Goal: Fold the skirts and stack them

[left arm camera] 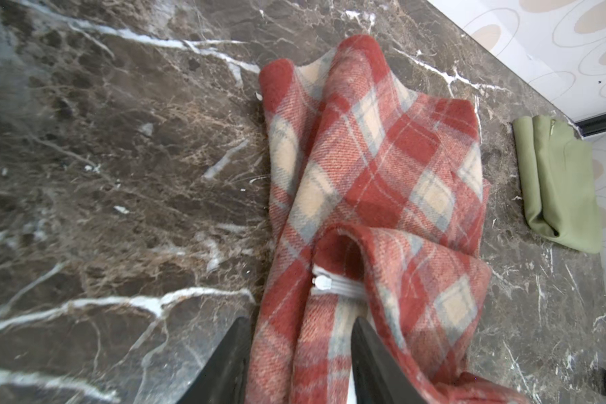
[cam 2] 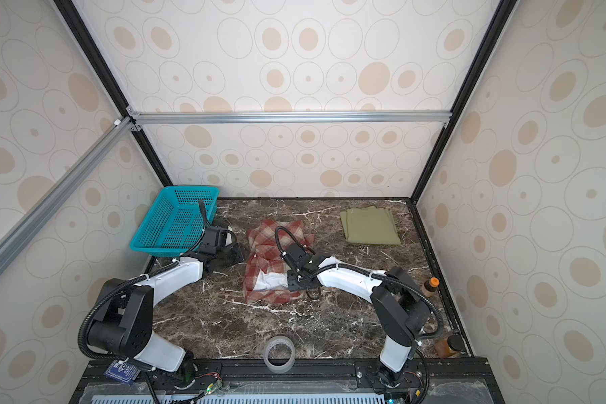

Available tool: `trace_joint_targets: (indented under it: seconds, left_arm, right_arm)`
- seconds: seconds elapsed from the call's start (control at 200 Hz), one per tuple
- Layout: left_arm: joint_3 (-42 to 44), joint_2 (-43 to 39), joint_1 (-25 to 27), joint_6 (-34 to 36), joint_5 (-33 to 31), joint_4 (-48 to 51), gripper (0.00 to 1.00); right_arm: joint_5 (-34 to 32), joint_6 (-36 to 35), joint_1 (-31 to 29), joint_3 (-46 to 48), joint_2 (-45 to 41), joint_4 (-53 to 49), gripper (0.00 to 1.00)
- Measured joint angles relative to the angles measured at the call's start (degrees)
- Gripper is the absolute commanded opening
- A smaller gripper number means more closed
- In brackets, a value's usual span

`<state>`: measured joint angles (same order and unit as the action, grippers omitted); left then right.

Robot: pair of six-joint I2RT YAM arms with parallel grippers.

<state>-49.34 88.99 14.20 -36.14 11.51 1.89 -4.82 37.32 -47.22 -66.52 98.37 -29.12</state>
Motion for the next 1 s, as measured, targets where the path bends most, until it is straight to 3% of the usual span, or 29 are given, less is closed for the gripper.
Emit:
trace_joint_targets:
  seconds: [0.13, 0.18, 0.35, 0.635, 1.0]
  left_arm:
    - [-0.4, 2.1, 0.0, 0.1, 0.2, -1.1, 0.47]
    - [-0.5, 2.6, 0.0, 0.1, 0.3, -1.4, 0.47]
    - [-0.6, 3.9, 0.0, 0.9, 1.5, -2.2, 0.47]
    - [-0.7, 4.9, 0.5, 2.7, 8.0, -5.0, 0.47]
    - [-2.6, 8.7, 2.7, 5.1, 11.3, -7.4, 0.44]
  right_arm:
    - [0.8, 0.3, 0.0, 0.5, 0.0, 1.2, 0.06]
    - [1.0, 1.1, 0.0, 0.8, 0.0, 1.3, 0.0]
    - [0.7, 0.6, 0.0, 2.4, -1.7, 0.6, 0.0]
    - [-2.6, -0.5, 1.4, 4.7, -11.9, -2.9, 0.0]
    - [-2.9, -0.7, 3.1, 6.4, -12.8, -4.4, 0.0]
